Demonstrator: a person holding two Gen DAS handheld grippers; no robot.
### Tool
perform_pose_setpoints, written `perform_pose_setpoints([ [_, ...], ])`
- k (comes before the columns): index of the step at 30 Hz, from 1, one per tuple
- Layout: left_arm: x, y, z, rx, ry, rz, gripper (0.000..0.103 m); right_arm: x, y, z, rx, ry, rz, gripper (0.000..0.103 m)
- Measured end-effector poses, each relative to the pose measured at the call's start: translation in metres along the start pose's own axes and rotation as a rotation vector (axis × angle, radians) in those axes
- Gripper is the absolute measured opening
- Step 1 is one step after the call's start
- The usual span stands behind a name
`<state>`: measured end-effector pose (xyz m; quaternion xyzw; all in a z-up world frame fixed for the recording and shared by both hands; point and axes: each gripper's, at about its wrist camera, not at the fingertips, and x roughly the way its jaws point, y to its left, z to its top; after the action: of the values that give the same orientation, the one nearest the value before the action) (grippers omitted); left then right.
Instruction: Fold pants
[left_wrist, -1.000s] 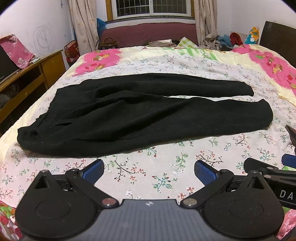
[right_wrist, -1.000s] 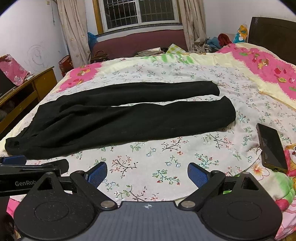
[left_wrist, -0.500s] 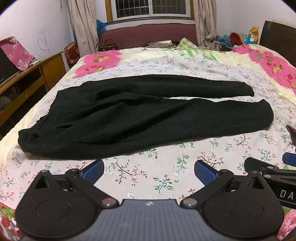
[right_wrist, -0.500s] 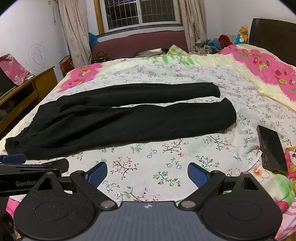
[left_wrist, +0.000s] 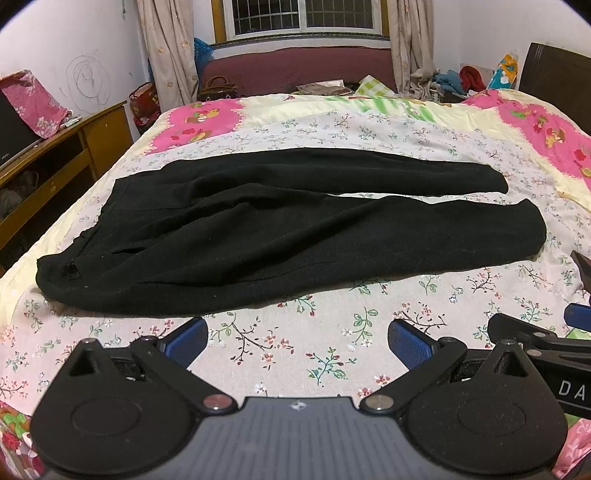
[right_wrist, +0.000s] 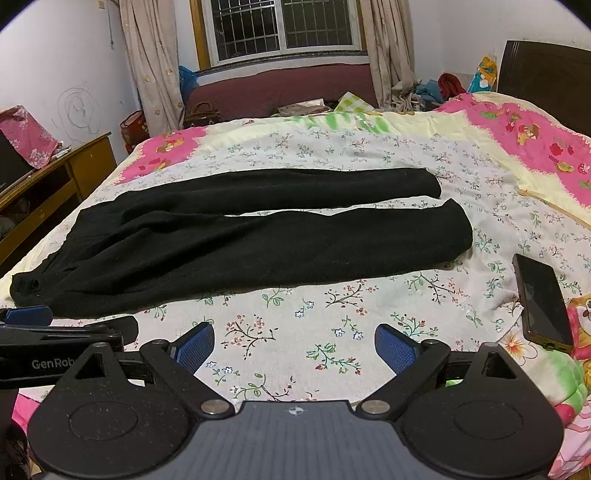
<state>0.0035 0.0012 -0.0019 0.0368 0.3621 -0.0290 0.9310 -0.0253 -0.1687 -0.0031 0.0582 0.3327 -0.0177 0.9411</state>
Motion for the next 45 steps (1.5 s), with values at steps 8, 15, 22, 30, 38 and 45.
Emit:
perform_pose_setpoints([
  [8,-0.0001,-0.0001,0.0001,0.000,-0.001,0.000,0.103,0.0000,0.0000,-0.0001,0.000,-0.002,0.001,0.086],
  [15,0.0001,-0.0001,0.0001,0.000,0.000,0.000,0.103,0.0000,-0.0002,0.0004,0.000,-0.001,0.002,0.086],
  [22,-0.0002,0.0001,0.0000,-0.002,-0.001,0.000,0.103,-0.0003,0.0002,0.0004,0.000,-0.004,0.002,0.086],
  [30,-0.0010,0.0007,0.0004,-0.002,-0.004,0.002,0.103,-0.0009,0.0011,0.0007,-0.002,-0.006,0.001,0.086],
  [38,-0.0025,0.0012,0.0020,-0.002,-0.007,0.004,0.103,-0.0026,0.0021,0.0021,-0.003,-0.009,0.002,0.086],
  [45,-0.0040,0.0033,0.0021,0.006,-0.017,-0.006,0.103,-0.0033,0.0029,0.0026,-0.005,-0.005,0.010,0.086],
])
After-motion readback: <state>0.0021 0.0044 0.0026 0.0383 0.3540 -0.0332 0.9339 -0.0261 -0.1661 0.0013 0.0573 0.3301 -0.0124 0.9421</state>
